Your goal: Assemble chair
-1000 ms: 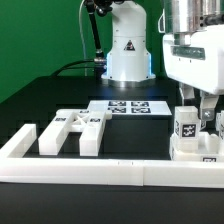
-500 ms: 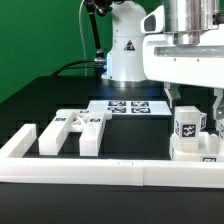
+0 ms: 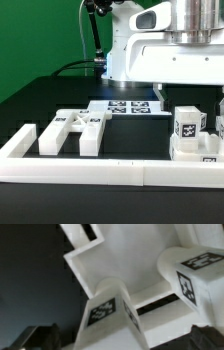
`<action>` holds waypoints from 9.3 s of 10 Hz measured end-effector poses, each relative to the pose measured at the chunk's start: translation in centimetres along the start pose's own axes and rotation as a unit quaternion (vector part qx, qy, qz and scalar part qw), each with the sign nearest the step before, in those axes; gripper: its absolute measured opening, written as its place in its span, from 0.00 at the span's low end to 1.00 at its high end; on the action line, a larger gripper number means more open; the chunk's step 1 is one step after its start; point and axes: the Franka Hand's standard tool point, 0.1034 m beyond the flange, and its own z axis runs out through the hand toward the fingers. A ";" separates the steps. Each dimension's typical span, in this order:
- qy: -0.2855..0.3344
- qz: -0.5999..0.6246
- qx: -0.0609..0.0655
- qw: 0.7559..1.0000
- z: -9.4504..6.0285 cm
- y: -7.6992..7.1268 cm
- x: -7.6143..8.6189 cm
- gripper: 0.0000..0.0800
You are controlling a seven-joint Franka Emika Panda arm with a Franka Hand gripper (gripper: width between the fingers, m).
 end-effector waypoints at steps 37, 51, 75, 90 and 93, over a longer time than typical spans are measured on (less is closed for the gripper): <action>0.002 0.032 0.002 0.999 0.5 0.3 -0.2 0.81; 0.006 -0.320 -0.019 0.947 0.6 0.9 0.3 0.36; 0.014 -0.002 -0.011 1.000 0.5 0.1 0.1 0.81; 0.013 -0.388 -0.033 0.921 0.7 0.9 0.4 0.37; 0.016 -0.284 -0.031 0.958 0.7 0.9 0.4 0.37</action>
Offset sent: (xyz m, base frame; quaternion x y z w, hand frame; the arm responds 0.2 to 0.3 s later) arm 0.0044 -0.0050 -0.0014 -0.0092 0.0072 -0.1711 0.9852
